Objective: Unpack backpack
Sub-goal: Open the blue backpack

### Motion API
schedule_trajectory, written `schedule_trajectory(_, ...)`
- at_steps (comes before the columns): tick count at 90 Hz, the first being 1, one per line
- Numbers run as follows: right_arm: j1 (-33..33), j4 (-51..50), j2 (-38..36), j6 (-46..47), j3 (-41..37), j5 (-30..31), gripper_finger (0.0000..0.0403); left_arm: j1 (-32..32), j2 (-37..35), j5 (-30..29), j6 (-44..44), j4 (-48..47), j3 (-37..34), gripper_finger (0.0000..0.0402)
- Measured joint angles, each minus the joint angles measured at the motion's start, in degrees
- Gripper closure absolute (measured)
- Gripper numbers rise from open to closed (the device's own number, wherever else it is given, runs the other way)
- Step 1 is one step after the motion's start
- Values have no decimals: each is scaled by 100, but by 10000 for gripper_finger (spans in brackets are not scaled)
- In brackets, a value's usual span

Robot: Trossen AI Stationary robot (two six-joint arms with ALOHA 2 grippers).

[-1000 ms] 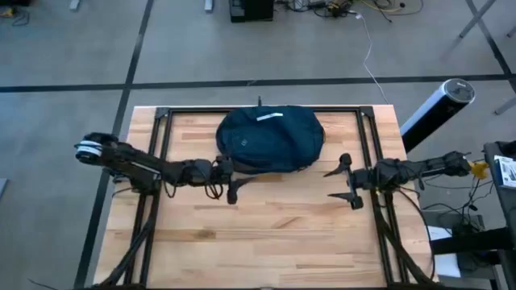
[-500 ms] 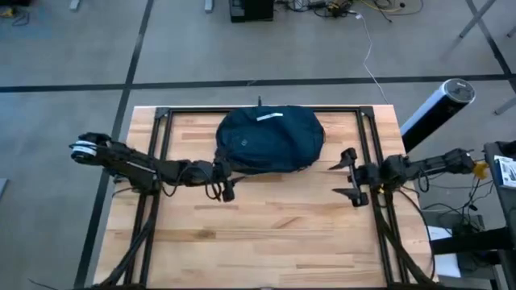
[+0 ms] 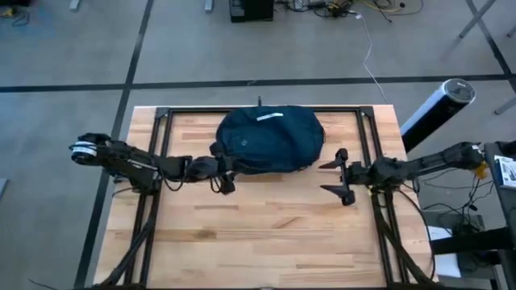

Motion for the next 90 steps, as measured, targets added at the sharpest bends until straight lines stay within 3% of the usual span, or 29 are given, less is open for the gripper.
schedule_trajectory(20, 0, -242, 1911, -342, 834, 720, 114, 41, 4, -114, -191, -1716, 599, 158)
schedule_trajectory(53, 13, -736, 5242, -503, 2768, 781, 134, 330, 6, -574, 657, -2060, 950, 166)
schedule_trajectory(70, 11, -726, 6068, -523, 3423, 869, 148, 904, 58, 416, 770, -1741, 672, 186)
schedule_trajectory(90, 11, -747, 6342, -759, 3715, 1504, 169, 1138, 402, 960, 704, -817, 273, 211)
